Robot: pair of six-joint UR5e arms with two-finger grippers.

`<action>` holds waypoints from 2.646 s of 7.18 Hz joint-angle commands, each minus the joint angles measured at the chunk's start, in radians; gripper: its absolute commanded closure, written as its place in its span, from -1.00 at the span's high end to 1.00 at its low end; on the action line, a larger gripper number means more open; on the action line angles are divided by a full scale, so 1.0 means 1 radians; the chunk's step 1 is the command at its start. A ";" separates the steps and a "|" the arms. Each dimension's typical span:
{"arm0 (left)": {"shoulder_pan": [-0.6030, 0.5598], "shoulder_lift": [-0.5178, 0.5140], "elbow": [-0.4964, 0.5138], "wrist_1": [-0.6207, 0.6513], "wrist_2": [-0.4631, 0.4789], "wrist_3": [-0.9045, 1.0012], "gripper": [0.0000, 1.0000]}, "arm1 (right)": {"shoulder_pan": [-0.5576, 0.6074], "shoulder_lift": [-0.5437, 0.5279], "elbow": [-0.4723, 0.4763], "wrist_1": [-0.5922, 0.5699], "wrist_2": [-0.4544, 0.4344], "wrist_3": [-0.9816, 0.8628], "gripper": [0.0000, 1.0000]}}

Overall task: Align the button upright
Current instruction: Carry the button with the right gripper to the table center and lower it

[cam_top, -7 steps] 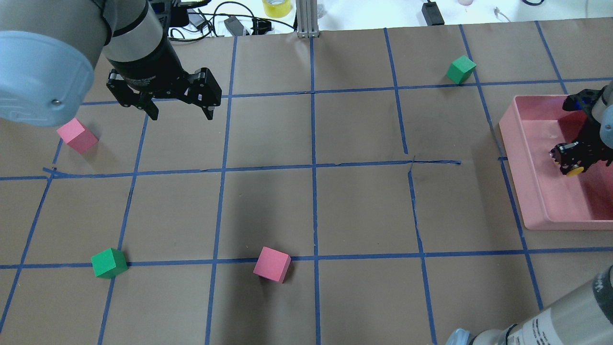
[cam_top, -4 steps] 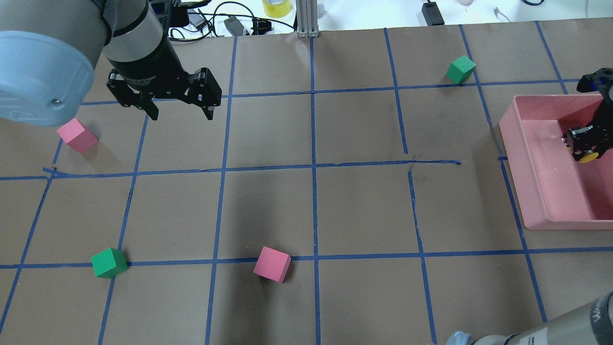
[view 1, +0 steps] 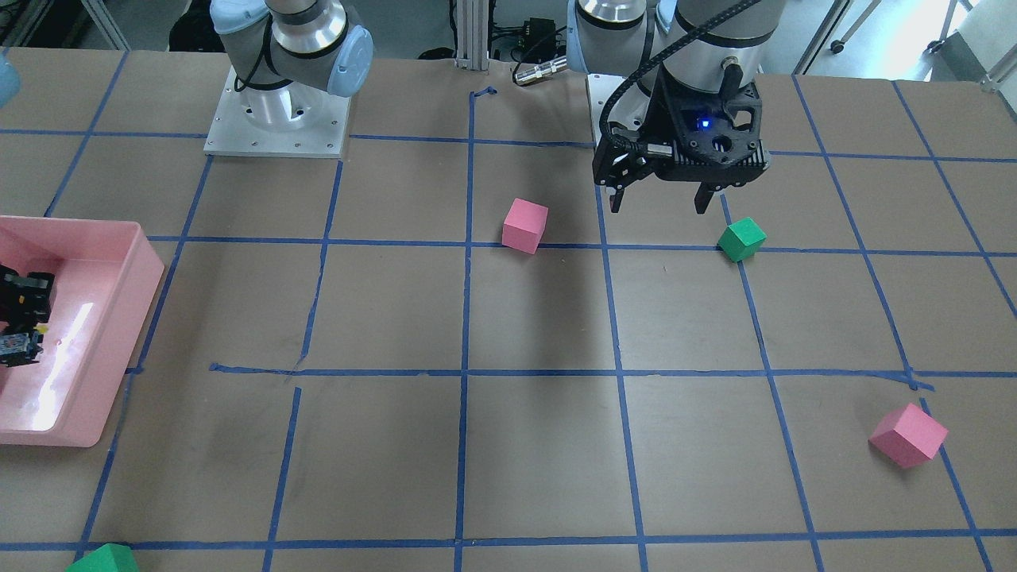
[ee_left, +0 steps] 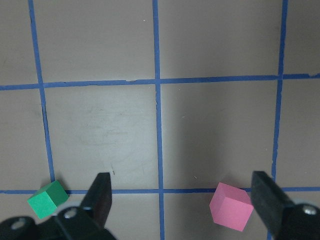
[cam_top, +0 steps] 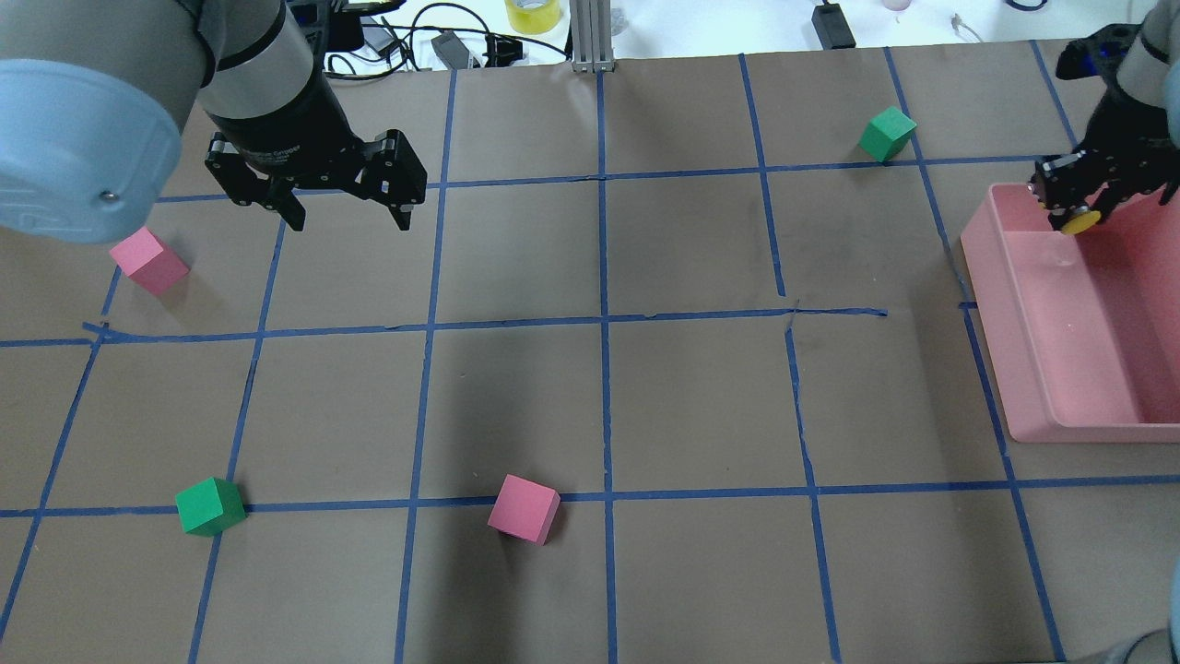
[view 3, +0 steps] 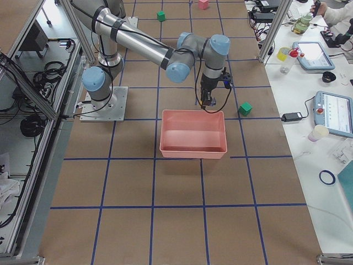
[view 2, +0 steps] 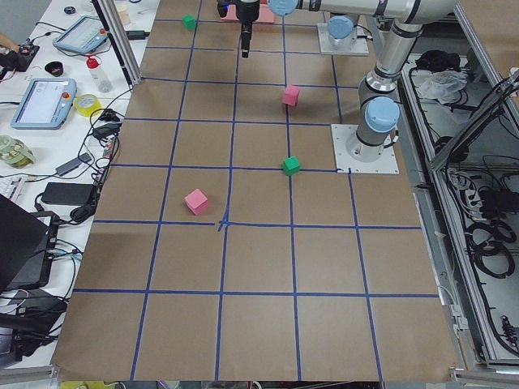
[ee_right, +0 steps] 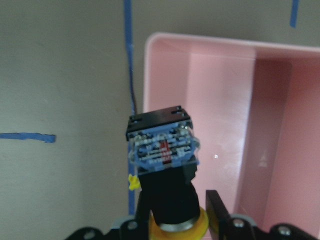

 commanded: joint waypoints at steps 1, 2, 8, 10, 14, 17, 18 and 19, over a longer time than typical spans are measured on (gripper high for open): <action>0.000 0.000 0.000 0.000 0.000 0.000 1.00 | 0.189 0.025 -0.036 0.003 0.048 0.250 -1.00; 0.000 0.000 0.000 0.000 0.000 0.000 1.00 | 0.287 0.069 -0.056 -0.017 0.124 0.395 -1.00; 0.000 0.000 0.000 -0.001 0.000 0.000 1.00 | 0.643 0.431 -0.246 -0.246 0.257 0.957 -1.00; 0.002 0.000 0.000 -0.001 0.000 0.000 1.00 | 0.670 0.479 -0.259 -0.251 0.263 0.987 -1.00; 0.002 0.000 0.000 -0.001 0.000 0.000 1.00 | 0.697 0.485 -0.251 -0.264 0.263 0.920 -1.00; 0.002 0.000 0.000 -0.001 0.000 0.000 1.00 | 0.697 0.482 -0.248 -0.258 0.265 0.899 0.15; 0.002 0.000 0.000 -0.001 0.000 0.000 1.00 | 0.696 0.478 -0.244 -0.258 0.265 0.882 0.83; 0.002 0.000 0.000 -0.001 0.000 0.000 1.00 | 0.696 0.450 -0.234 -0.257 0.266 0.870 1.00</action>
